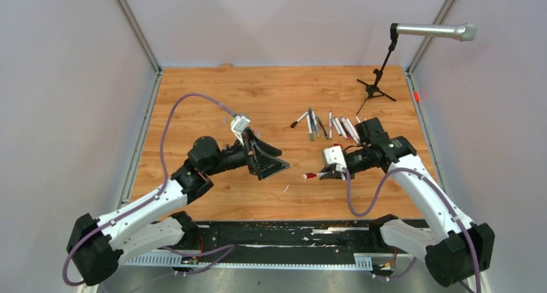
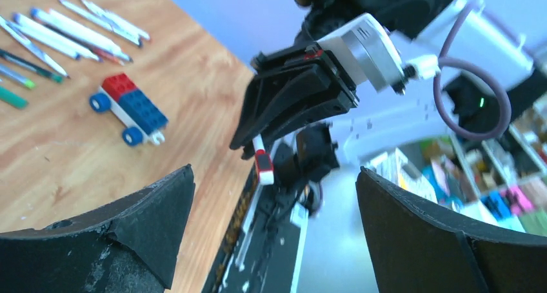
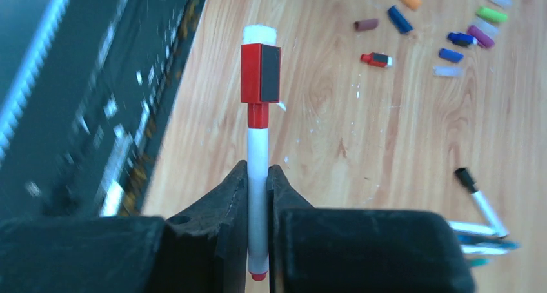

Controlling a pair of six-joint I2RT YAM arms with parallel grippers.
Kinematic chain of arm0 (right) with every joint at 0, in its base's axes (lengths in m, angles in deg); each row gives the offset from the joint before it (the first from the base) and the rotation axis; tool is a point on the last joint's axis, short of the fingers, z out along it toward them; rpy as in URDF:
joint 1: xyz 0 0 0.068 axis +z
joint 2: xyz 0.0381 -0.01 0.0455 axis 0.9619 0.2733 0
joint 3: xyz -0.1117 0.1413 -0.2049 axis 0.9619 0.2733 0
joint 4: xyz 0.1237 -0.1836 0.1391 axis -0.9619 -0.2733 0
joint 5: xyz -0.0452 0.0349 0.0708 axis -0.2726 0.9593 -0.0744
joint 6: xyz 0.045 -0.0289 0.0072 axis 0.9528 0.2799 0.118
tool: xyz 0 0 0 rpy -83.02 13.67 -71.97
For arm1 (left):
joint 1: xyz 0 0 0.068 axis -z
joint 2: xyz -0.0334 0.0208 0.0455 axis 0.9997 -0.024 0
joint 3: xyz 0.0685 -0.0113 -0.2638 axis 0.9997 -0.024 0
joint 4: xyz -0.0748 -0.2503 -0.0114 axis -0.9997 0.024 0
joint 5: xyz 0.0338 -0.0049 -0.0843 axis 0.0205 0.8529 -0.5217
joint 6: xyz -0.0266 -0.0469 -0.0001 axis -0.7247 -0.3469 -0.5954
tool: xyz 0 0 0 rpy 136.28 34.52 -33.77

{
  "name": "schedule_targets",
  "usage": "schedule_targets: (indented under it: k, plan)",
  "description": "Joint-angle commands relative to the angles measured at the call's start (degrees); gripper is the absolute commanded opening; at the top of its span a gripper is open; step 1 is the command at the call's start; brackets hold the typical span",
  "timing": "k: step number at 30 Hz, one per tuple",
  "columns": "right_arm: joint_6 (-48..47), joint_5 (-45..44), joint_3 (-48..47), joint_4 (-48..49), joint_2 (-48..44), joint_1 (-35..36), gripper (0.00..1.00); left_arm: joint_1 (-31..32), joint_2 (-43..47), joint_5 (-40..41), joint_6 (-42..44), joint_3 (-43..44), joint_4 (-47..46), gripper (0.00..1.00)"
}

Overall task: Open the pen caps
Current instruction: Pick up the pen from the center of the board.

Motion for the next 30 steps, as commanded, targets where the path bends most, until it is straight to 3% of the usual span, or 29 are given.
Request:
schedule_targets:
  k: [1, 2, 4, 7, 9, 17, 30]
  plan:
    - [48.49, 24.13, 6.86, 24.58, -5.33, -9.07, 0.0, -0.15, 2.83, 14.6, -9.72, -5.94, -17.11, 1.0]
    - [60.71, 26.26, 9.37, 36.78, -5.88, -10.86, 0.0, -0.15, 2.32, 15.75, -12.22, -5.86, -18.33, 1.0]
    - [79.11, 27.57, 13.21, 51.58, -5.85, -12.22, 0.0, -0.08, 0.33, 17.56, -16.87, -5.76, -22.41, 1.0]
    - [93.89, 26.72, 15.54, 62.77, -4.37, -12.21, 0.0, 0.68, -2.67, 22.25, -22.38, -6.03, -27.59, 1.0]
    - [98.92, 25.91, 16.53, 67.46, -3.83, -12.17, 0.0, 1.93, -3.97, 26.29, -24.21, -5.75, -27.99, 1.0]
    - [102.21, 22.3, 18.26, 70.79, -3.07, -11.76, 0.0, 7.81, -8.46, 38.22, -23.54, -0.67, -20.02, 0.99]
    - [102.48, 20.39, 19.02, 71.72, -2.75, -10.87, 0.0, 14.08, -19.77, 41.78, -22.49, 6.92, -18.08, 0.76]
